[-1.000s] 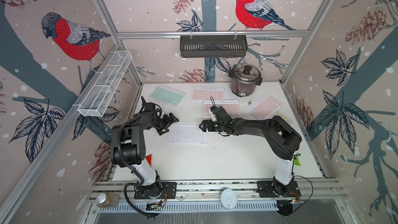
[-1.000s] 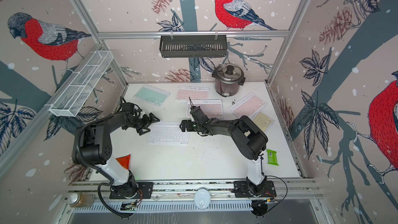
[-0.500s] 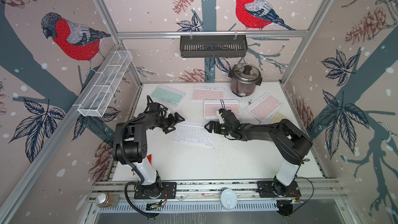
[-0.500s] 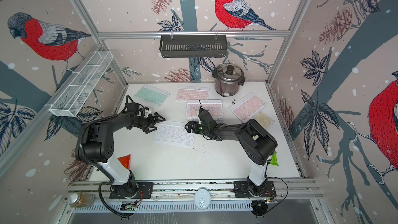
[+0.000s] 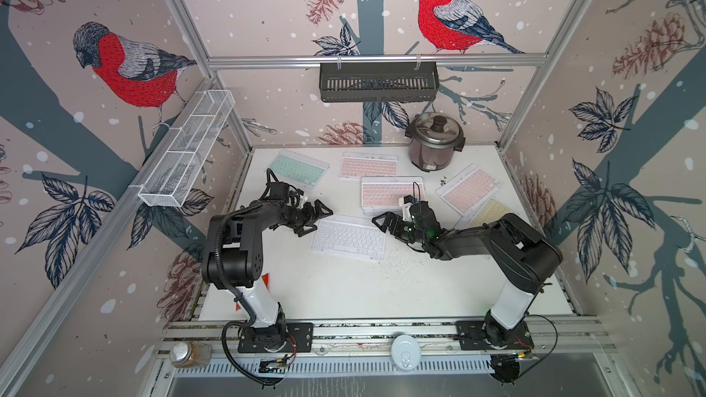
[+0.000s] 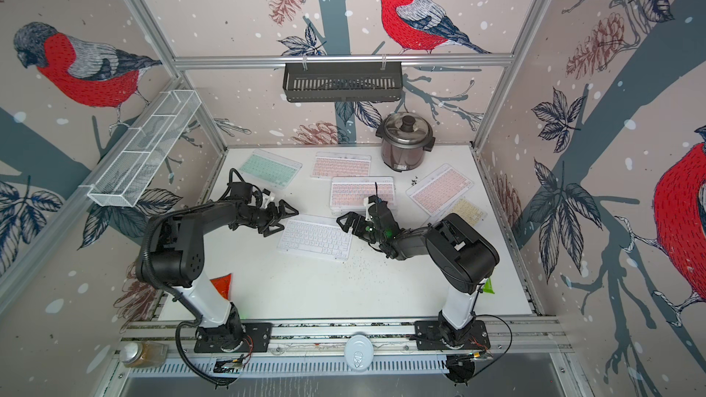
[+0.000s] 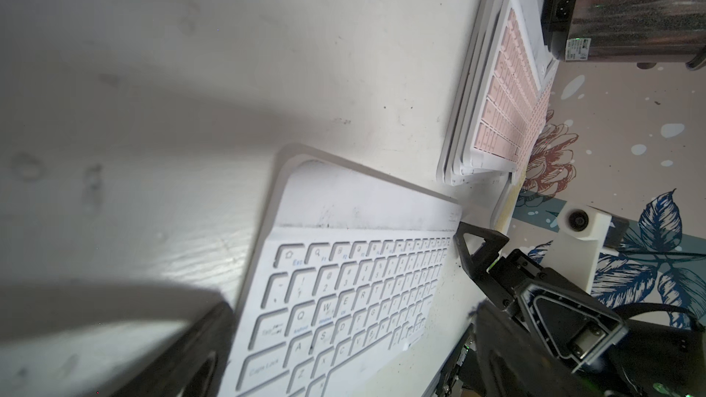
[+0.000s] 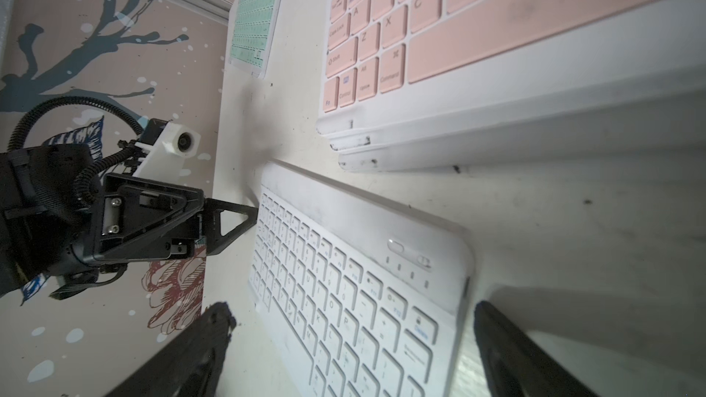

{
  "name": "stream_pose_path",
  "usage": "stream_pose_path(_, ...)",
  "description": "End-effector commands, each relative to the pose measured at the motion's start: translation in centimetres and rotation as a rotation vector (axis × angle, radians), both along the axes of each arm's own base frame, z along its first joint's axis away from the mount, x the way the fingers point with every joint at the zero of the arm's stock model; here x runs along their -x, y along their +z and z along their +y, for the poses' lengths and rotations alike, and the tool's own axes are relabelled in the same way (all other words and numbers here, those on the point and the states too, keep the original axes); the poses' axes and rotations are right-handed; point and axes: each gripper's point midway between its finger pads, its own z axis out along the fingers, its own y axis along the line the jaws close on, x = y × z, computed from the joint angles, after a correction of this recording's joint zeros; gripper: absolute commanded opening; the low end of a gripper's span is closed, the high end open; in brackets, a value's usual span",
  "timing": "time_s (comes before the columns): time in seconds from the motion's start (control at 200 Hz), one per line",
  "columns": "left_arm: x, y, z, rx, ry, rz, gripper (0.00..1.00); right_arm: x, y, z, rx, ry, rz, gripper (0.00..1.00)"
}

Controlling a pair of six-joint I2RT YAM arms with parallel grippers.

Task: Stack the numeric keypads
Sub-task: Move the numeric keypad to the center of the board, then pick up the numeric keypad from the center of the board.

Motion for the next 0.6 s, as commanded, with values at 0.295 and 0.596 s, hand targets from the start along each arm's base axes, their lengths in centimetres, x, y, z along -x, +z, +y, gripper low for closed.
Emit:
stream_pose_path(0.295,4.1,-4.0,1.7,-0.162,0.017,0.213,0.99,-0.7,1.4,-1.2,-0.122,-0.092,-0.006,1.00)
stream_pose_path(0.596,4.2,-4.0,1.7,-0.164,0.017,0.215,0.99,-1.9,1.5,-1.3,-0.148,-0.099,-0.014,1.00)
